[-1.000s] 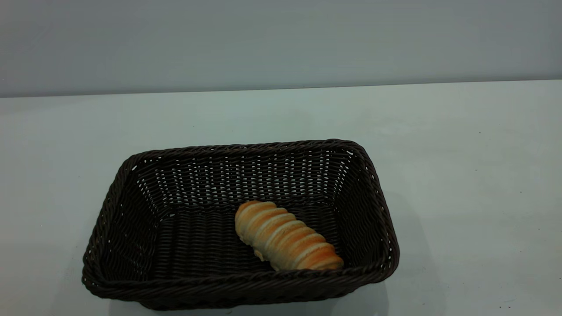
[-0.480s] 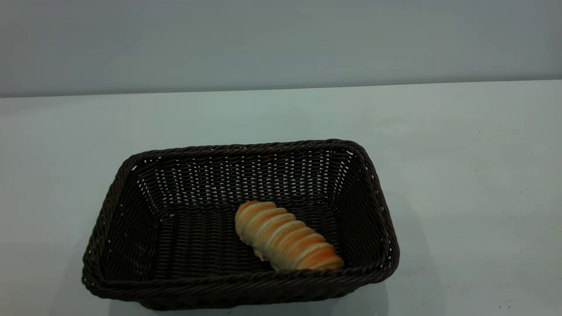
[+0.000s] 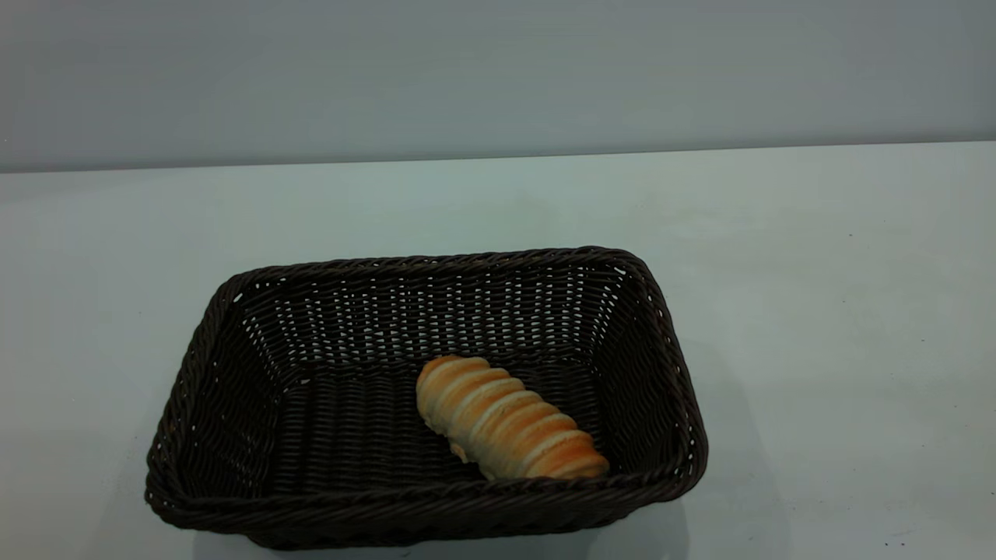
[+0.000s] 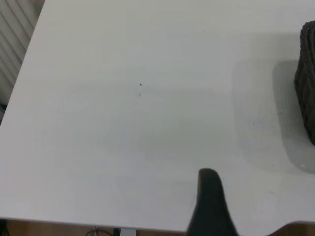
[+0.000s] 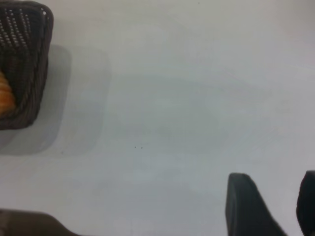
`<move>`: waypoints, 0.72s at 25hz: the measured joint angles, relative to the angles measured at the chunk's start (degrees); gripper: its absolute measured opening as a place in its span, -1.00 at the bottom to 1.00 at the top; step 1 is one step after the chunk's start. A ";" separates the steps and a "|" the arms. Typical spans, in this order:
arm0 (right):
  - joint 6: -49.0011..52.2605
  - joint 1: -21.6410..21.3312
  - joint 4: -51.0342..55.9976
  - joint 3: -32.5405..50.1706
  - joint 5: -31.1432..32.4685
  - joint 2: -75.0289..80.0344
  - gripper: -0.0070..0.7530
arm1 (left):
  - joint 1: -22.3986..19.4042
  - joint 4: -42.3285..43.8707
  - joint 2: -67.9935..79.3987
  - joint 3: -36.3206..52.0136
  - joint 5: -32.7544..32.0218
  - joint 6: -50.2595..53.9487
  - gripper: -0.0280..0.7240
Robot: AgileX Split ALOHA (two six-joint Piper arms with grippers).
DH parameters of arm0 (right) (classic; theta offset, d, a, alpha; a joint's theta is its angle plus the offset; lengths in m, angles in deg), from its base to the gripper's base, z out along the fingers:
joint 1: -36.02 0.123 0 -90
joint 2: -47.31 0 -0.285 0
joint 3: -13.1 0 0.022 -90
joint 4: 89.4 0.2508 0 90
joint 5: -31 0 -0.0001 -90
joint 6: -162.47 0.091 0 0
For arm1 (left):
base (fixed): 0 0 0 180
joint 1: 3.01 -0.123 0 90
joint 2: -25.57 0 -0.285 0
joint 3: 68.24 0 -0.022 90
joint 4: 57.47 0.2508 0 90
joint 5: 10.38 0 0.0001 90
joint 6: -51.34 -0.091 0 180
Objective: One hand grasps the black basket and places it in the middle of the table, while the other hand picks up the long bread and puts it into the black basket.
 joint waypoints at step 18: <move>-0.66 0.00 0.00 0.00 0.04 0.00 -0.36 | 0.00 0.00 0.00 0.00 0.00 0.06 0.65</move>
